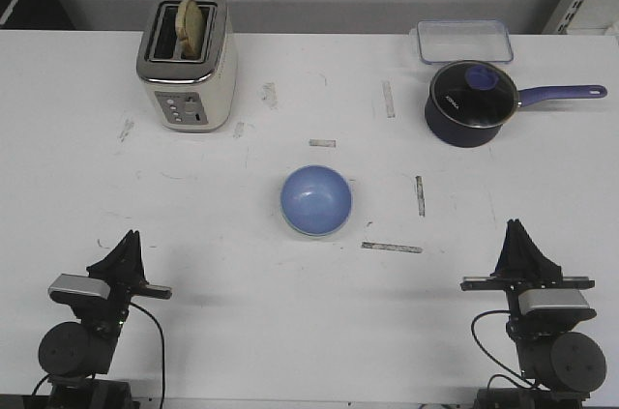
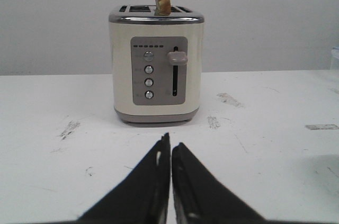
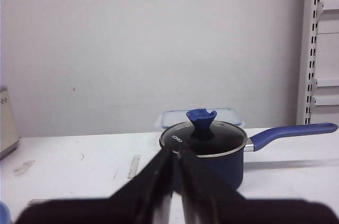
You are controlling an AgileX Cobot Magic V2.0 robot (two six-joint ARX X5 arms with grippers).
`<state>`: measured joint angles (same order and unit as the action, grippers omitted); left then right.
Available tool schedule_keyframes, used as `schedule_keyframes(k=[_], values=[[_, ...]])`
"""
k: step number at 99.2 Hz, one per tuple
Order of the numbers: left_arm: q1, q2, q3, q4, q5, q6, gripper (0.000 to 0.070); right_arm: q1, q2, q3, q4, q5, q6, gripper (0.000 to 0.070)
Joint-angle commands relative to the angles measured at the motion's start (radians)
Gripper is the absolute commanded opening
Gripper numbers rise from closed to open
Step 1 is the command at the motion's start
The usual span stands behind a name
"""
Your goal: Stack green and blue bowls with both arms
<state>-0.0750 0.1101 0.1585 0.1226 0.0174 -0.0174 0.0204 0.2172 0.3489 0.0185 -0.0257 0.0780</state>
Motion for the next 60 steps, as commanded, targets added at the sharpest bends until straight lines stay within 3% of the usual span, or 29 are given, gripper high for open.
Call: schedule_keyframes(k=[1,60], values=[[0.01,-0.019,-0.01,0.002,-0.003,0.002,0.0001,0.0,-0.002,0.003,0.011,0.0,-0.008,0.0009],[0.057,-0.107,-0.134,0.017,-0.003,0.03,0.0001,0.0,-0.002,0.003,0.011,0.0,-0.008,0.0009]])
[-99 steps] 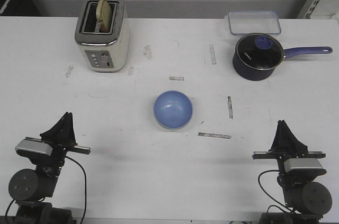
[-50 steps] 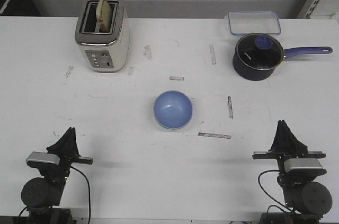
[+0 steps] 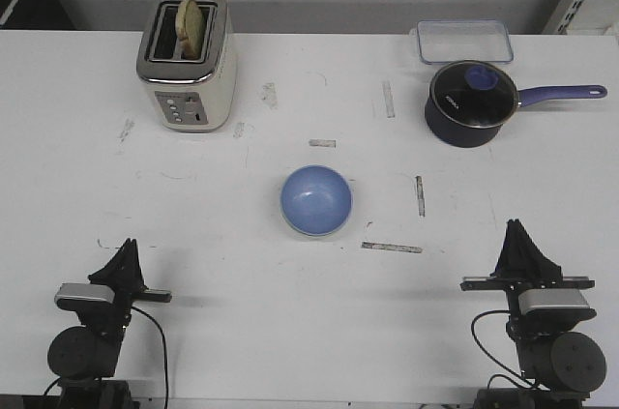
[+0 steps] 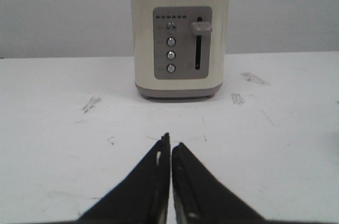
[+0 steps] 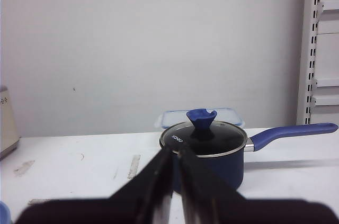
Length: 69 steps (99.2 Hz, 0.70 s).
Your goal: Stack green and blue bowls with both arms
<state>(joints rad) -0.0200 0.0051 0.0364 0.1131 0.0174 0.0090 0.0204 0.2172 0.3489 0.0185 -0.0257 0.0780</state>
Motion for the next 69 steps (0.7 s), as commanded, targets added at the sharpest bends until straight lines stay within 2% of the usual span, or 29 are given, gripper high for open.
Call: schedule_keyframes(k=[1,29,69], values=[[0.002,-0.002,-0.016,0.031,-0.004,0.004,0.0001,0.0,-0.002,0.003,0.011,0.0,-0.008,0.0009],[0.0,-0.002,-0.024,0.014,-0.068,0.002,0.0001,0.0,-0.002,0.003,0.011,0.0,-0.008,0.0009],[0.0,-0.002,-0.024,0.015,-0.067,0.002,0.0001,0.0,-0.002,0.003,0.011,0.0,-0.008,0.0009]])
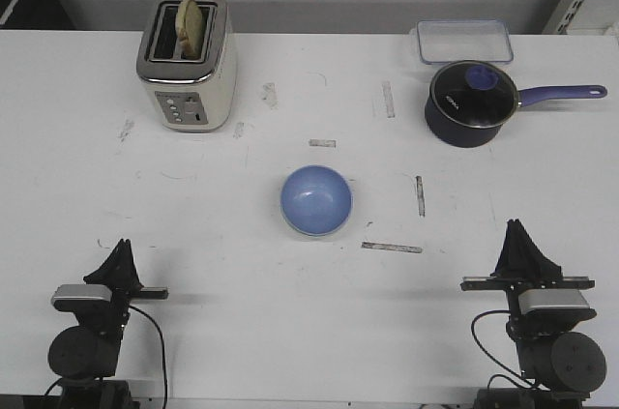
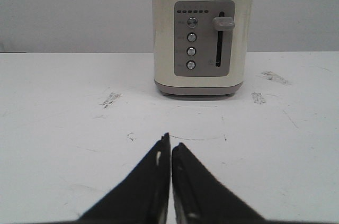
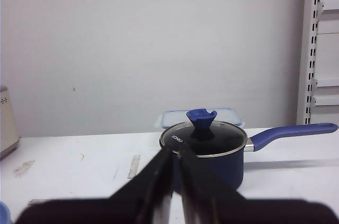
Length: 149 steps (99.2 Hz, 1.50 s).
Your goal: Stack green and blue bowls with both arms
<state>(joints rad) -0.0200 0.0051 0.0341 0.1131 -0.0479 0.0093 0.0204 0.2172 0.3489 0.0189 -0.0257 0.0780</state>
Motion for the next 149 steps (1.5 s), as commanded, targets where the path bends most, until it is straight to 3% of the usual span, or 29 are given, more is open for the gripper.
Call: schedule_keyframes(k=[1,101,124,149], values=[[0.0,-0.002,-0.022,0.015,-0.002,0.001,0.0001,0.0,-0.002,0.003,0.011,0.0,-0.008,0.0009],[0.0,-0.002,-0.022,0.015,-0.002,0.001,0.0001,0.0,-0.002,0.002,0.011,0.002,-0.008,0.0009],[0.0,-0.002,-0.022,0.015,-0.002,0.001,0.0001,-0.001,-0.014,-0.08,0.019,-0.052,-0.008,0.0009],[0.0,-0.002,-0.022,0.015,-0.002,0.001,0.0001,-0.002,-0.074,-0.214,0.049,-0.039,-0.008,0.0009]])
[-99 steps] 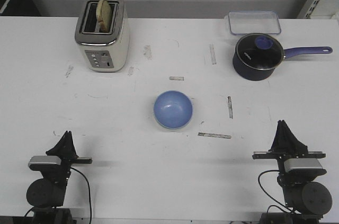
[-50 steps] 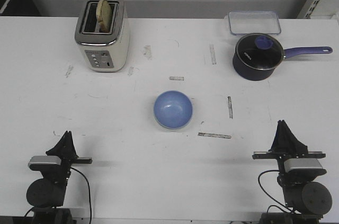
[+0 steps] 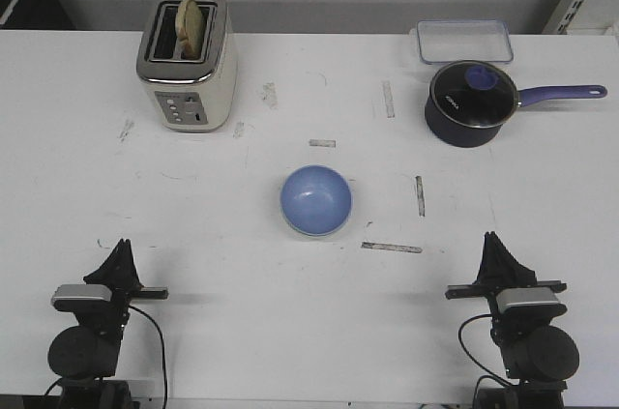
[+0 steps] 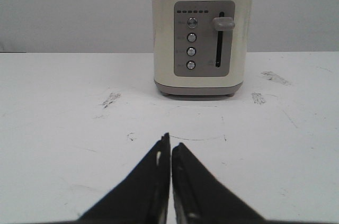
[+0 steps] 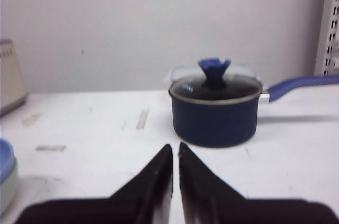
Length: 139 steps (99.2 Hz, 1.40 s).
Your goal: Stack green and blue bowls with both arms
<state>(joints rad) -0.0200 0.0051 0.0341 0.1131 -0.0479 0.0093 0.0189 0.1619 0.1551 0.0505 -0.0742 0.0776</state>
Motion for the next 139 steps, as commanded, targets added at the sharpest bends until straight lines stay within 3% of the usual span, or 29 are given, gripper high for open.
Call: schedule_keyframes(k=[1,32,139], values=[[0.0,-0.002,-0.022,0.015,-0.002,0.001,0.0001,-0.001,-0.023,-0.025,0.018,0.013,-0.007,0.0009],[0.0,-0.002,-0.022,0.015,-0.002,0.001,0.0001,0.0,-0.146,-0.121,0.018,0.101,-0.008,0.0009],[0.0,-0.002,-0.022,0.015,-0.002,0.001,0.0001,0.0,-0.161,-0.142,0.017,0.094,-0.008,0.0009]])
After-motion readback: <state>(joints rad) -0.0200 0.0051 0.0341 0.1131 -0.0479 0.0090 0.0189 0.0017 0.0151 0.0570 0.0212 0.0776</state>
